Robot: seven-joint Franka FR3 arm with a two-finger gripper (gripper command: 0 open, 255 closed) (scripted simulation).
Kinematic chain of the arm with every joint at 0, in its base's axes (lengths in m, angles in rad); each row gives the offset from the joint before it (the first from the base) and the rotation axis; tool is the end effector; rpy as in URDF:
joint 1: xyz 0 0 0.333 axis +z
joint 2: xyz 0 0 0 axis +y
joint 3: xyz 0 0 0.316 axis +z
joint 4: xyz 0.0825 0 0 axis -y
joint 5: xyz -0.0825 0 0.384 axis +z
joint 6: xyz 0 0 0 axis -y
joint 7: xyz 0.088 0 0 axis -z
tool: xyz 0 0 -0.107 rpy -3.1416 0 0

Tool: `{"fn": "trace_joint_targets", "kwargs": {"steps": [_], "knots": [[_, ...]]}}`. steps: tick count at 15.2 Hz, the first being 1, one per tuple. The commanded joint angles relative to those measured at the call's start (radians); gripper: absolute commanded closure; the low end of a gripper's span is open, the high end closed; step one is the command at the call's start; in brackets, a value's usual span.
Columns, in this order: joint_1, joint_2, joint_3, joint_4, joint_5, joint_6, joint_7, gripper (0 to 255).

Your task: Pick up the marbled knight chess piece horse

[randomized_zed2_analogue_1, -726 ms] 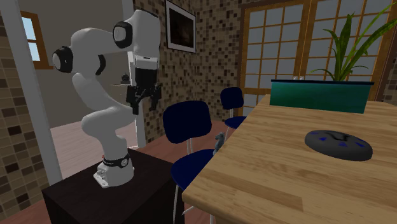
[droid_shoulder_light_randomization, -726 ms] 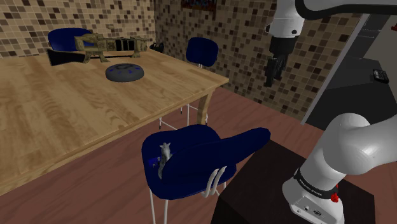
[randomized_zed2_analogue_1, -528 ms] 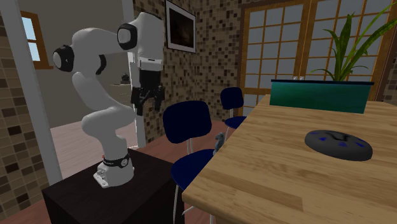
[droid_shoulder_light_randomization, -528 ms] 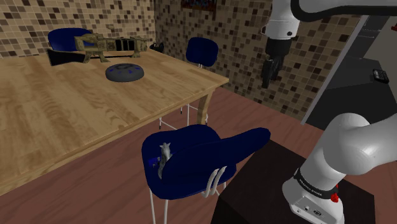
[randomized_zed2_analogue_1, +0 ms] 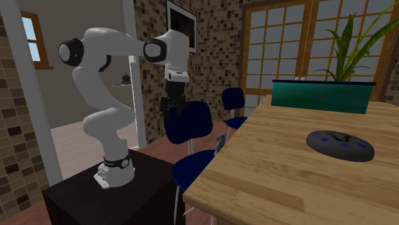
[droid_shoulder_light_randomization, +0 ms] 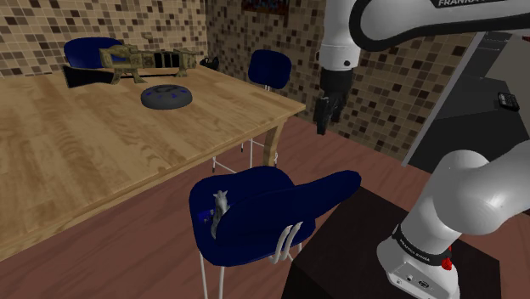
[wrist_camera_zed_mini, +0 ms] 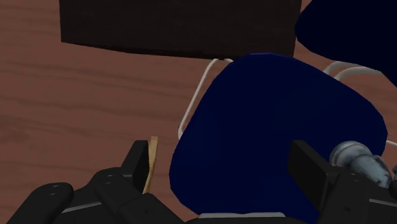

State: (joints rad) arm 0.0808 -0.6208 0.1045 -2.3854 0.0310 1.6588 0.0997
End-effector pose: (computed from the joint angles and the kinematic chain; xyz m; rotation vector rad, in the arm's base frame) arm 0.3454 0.0730 0.5279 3.0921 0.0905 -0.1599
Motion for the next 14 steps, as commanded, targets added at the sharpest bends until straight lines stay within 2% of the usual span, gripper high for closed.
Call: {"fn": "trace_joint_targets", "kwargs": {"steps": [1, 8, 14], "knots": [[0.013, 0.05, 0.029, 0.012, 0.019, 0.038, 0.031, 0], [0.053, 0.25, 0.133, 0.093, 0.061, 0.156, 0.144, 0], [0.083, 0.445, 0.212, 0.208, 0.054, 0.237, 0.247, 0]]}}
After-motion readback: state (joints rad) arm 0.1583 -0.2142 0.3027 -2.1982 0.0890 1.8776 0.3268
